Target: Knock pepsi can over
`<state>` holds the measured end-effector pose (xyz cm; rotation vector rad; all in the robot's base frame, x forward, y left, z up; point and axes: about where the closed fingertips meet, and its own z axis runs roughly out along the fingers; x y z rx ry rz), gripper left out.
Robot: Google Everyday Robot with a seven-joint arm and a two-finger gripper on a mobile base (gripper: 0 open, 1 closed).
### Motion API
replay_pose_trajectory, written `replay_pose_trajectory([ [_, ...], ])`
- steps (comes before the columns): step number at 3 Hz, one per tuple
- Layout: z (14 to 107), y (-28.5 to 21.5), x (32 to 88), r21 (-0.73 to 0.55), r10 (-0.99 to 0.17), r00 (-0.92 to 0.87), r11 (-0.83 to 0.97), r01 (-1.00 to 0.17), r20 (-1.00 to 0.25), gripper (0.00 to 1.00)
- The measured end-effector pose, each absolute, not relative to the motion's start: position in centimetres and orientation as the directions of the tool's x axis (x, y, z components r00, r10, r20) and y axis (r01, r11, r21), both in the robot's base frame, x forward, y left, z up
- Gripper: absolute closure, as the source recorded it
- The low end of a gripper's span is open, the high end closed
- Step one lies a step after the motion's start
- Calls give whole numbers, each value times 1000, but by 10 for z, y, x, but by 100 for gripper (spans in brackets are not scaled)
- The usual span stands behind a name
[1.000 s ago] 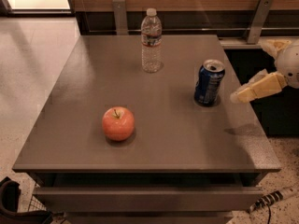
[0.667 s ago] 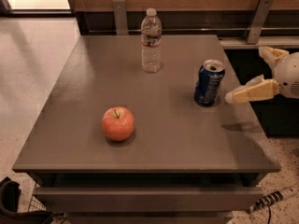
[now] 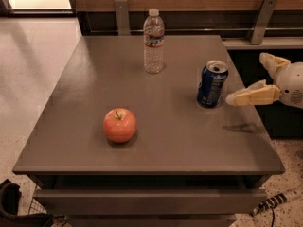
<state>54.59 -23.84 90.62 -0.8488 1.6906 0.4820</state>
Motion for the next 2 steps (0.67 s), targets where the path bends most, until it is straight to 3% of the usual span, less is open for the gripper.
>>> replay_pose_trajectory([
  [2, 883, -227, 550, -68, -212, -93, 647, -759, -973, 0],
])
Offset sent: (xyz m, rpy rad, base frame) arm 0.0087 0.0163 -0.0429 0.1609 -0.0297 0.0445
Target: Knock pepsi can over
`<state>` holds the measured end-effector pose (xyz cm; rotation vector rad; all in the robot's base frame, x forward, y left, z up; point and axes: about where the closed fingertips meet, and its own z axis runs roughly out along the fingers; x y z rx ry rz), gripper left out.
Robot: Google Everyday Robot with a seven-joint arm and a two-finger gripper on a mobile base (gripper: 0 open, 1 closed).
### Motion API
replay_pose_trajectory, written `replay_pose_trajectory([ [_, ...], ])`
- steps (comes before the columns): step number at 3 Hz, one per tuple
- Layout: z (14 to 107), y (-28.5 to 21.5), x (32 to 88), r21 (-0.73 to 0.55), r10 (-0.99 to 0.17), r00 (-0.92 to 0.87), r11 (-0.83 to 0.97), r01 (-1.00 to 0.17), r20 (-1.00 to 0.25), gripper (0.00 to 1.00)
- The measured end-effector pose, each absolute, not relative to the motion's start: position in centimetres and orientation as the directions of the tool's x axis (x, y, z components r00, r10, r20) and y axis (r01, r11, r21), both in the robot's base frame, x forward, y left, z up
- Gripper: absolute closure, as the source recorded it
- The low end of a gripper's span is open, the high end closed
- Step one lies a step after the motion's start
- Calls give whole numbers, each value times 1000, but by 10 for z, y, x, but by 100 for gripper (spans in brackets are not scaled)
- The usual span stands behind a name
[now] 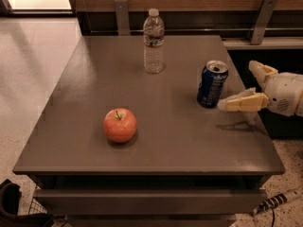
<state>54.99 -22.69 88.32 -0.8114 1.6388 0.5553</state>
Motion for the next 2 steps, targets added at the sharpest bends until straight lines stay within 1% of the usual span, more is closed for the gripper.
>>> replay_pose_trajectory([
  [2, 870, -210, 560, -37, -140, -63, 617, -786, -988, 1],
])
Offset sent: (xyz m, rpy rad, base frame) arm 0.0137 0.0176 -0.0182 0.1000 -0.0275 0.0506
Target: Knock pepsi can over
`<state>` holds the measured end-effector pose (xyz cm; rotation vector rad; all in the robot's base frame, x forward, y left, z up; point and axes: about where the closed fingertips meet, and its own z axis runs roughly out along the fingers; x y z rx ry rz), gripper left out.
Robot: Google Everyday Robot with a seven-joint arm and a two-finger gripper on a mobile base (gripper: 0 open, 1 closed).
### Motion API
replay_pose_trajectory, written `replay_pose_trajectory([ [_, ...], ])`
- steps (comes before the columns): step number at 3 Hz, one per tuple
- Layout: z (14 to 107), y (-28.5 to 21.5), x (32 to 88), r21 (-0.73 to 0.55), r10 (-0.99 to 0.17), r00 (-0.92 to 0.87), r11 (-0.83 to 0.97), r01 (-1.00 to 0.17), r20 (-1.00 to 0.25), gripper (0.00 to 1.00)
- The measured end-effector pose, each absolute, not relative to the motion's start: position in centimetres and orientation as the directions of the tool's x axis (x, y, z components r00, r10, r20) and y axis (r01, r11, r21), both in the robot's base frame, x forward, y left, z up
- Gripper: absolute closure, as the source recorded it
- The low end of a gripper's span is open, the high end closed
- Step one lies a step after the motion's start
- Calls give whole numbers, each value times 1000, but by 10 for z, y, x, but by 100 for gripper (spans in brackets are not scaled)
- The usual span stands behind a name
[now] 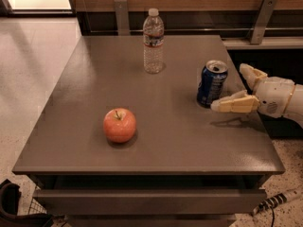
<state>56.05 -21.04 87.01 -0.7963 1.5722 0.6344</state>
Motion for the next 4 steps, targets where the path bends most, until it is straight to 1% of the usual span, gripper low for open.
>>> replay_pose_trajectory([
  [1, 869, -191, 564, -40, -142, -51, 574, -818, -989, 29],
  [2, 868, -179, 566, -44, -146, -43, 548, -835, -988, 52],
  [4, 869, -174, 567, -44, -146, -42, 541, -840, -988, 98],
])
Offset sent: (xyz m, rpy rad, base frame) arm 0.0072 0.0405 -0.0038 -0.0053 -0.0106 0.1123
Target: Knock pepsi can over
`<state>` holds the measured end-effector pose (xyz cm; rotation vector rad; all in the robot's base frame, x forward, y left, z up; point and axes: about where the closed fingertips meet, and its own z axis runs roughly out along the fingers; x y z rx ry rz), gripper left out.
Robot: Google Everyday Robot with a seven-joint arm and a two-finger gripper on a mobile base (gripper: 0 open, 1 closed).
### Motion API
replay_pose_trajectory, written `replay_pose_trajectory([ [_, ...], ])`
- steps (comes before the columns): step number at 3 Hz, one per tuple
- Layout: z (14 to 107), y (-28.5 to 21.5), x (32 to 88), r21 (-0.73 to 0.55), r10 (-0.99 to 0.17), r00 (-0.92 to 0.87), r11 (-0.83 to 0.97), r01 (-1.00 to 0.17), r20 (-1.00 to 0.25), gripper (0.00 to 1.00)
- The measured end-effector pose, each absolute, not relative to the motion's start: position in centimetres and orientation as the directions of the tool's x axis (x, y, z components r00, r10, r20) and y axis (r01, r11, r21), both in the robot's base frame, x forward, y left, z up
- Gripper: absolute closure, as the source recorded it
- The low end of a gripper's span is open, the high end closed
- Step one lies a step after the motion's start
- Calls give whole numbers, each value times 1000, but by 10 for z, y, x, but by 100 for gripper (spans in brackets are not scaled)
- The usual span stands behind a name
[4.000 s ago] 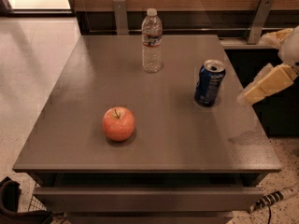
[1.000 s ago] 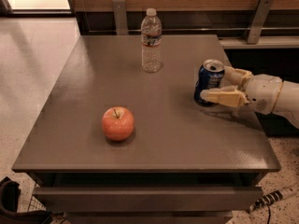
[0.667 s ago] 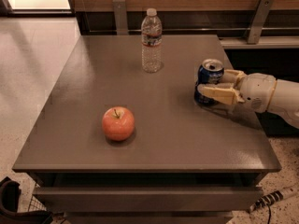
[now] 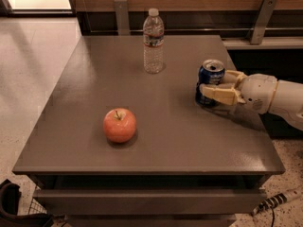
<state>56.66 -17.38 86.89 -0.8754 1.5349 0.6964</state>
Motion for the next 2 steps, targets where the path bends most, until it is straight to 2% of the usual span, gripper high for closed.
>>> replay_pose_trajectory([
  [1, 870, -172, 566, -49, -162, -46, 536, -843, -986, 100],
  [2, 873, -168, 565, -67, -233, -65, 519, -852, -970, 100],
])
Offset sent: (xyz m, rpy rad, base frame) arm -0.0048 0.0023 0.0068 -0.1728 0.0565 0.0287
